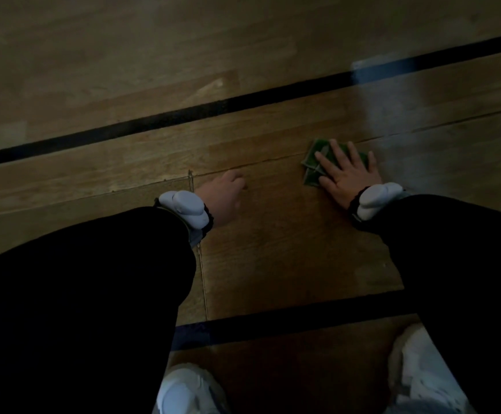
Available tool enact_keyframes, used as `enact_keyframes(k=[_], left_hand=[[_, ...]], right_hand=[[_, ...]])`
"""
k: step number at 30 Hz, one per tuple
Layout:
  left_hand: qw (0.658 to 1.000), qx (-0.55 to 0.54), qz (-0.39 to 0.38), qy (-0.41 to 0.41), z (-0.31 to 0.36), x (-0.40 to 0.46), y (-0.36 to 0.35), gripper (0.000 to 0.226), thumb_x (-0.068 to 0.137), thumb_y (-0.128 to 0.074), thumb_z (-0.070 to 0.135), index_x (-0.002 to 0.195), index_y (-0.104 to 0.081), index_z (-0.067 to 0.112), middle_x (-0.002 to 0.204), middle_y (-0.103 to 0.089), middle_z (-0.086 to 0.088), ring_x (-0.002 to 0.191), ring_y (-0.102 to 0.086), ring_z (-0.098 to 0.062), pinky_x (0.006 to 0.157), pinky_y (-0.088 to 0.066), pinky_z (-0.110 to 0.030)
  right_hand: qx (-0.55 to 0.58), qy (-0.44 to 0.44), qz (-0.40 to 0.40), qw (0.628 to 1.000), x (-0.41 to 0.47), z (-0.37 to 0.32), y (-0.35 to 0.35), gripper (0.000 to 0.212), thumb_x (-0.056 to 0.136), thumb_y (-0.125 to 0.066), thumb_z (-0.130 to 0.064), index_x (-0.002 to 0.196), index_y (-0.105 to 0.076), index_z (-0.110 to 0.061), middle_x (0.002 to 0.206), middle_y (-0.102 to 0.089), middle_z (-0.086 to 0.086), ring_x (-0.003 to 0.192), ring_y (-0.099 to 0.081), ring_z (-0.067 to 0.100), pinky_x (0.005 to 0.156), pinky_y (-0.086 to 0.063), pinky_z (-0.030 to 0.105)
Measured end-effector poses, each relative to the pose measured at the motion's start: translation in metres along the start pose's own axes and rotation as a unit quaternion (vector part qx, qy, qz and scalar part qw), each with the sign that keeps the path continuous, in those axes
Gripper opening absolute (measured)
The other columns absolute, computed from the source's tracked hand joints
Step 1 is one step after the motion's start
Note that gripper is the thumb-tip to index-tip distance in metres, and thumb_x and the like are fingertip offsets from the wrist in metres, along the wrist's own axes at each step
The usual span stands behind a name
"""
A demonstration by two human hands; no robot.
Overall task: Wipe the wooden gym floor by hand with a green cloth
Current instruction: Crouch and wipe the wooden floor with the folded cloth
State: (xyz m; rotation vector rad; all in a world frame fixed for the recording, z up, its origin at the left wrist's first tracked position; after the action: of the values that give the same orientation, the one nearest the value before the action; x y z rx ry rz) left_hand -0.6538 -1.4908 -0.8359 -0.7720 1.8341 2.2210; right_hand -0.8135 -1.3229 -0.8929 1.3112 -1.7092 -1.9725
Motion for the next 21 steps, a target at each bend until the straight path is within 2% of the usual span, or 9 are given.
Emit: enact_keyframes(k=[5,8,13,16,21], left_hand=[[1.000,-0.002,-0.002,0.001,-0.002,-0.001,-0.001,0.043,0.098,-0.041,0.015,0.141,-0.038,0.011,0.153,-0.024,-0.006,0.133,-0.038,-0.025,0.105,-0.040,-0.036],[1.000,-0.005,-0.001,0.000,0.000,0.001,-0.001,0.044,0.098,-0.040,0.015,0.142,-0.037,0.012,0.153,-0.024,-0.006,0.133,-0.038,-0.025,0.104,-0.041,-0.036],[1.000,-0.011,-0.009,-0.003,0.004,0.005,0.003,0.042,0.098,-0.041,0.016,0.140,-0.038,0.010,0.152,-0.024,-0.007,0.131,-0.041,-0.026,0.102,-0.042,-0.036],[1.000,-0.014,-0.004,-0.003,0.006,0.007,0.007,0.042,0.098,-0.042,0.016,0.139,-0.039,0.010,0.152,-0.025,-0.006,0.129,-0.042,-0.026,0.101,-0.042,-0.035],[1.000,-0.004,-0.011,-0.005,0.009,0.008,0.004,0.042,0.098,-0.040,0.014,0.140,-0.038,0.010,0.153,-0.023,-0.006,0.131,-0.039,-0.027,0.101,-0.039,-0.034]], right_hand=[[0.004,-0.023,0.019,1.000,-0.001,-0.013,-0.005,0.060,0.098,-0.023,-0.052,0.149,0.007,-0.042,0.158,0.022,-0.004,0.145,0.018,0.028,0.113,0.009,0.057],[-0.008,0.019,0.003,1.000,-0.005,-0.022,-0.005,0.060,0.099,-0.022,-0.052,0.149,0.010,-0.041,0.157,0.026,-0.003,0.144,0.021,0.029,0.112,0.011,0.057],[-0.057,0.161,-0.057,0.984,-0.034,-0.083,-0.015,0.062,0.099,-0.024,-0.051,0.148,0.013,-0.040,0.156,0.028,0.000,0.143,0.023,0.031,0.112,0.014,0.058],[-0.093,0.269,-0.089,0.954,-0.060,-0.141,-0.037,0.062,0.099,-0.026,-0.050,0.149,0.009,-0.041,0.156,0.026,-0.002,0.143,0.024,0.031,0.110,0.015,0.060],[-0.126,0.440,-0.043,0.888,-0.105,-0.196,-0.072,0.060,0.100,-0.032,-0.046,0.152,-0.004,-0.035,0.159,0.017,0.002,0.144,0.018,0.033,0.106,0.018,0.058]])
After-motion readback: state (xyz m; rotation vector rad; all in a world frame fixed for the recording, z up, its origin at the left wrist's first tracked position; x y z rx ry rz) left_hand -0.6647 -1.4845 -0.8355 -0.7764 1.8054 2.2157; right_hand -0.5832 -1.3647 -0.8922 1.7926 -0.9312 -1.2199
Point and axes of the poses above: each hand's wrist, its own x-axis towards the middle knuckle, its own y-axis out of the back of the hand, z = x × y, the point moved 8 cm from there along x, towards the middle knuckle
